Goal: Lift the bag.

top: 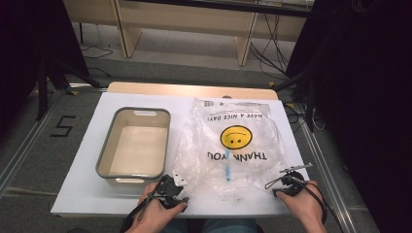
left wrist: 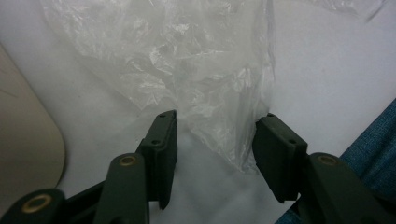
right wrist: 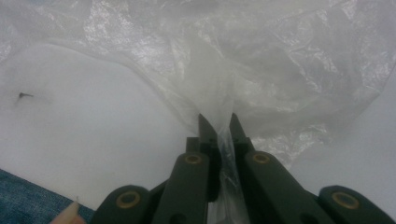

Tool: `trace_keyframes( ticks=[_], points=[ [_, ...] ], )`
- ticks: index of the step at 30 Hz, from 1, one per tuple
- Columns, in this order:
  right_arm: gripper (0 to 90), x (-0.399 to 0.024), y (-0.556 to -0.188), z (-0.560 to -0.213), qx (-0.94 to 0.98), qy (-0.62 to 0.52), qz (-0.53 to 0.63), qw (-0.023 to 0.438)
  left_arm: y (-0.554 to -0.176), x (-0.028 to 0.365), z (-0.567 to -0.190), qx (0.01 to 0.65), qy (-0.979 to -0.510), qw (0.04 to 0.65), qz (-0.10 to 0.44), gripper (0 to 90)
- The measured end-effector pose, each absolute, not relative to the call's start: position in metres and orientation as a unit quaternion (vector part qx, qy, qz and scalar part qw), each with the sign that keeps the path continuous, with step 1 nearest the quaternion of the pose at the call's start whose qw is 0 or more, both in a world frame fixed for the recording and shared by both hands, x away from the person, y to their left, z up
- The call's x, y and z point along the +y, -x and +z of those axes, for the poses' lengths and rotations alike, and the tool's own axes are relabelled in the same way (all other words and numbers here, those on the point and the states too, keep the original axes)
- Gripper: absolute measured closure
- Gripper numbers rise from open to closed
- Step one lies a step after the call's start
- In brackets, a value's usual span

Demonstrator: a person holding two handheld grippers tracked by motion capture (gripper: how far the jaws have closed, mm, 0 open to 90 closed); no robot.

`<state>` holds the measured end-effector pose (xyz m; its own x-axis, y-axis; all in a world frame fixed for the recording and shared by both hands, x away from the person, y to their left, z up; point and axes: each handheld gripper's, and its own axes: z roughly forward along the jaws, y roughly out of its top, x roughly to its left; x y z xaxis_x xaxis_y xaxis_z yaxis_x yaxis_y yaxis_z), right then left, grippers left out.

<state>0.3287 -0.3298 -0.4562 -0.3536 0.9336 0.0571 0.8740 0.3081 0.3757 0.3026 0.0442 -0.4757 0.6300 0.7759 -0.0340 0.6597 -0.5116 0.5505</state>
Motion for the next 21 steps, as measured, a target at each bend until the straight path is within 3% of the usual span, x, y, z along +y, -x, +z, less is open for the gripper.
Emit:
trace_keyframes(
  ticks=[12, 21],
  points=[
    [90.0, -0.3292, -0.3290, -0.4566, 0.803, -0.563, 0.175, 0.086, -0.3118, 0.0402, -0.4743, 0.392, -0.874, 0.269, 0.101, 85.8],
    [90.0, -0.3304, -0.3289, -0.4545, 0.799, -0.566, 0.185, 0.084, -0.3101, 0.0386, -0.4661, 0.373, -0.870, 0.300, 0.116, 89.2]
  ],
)
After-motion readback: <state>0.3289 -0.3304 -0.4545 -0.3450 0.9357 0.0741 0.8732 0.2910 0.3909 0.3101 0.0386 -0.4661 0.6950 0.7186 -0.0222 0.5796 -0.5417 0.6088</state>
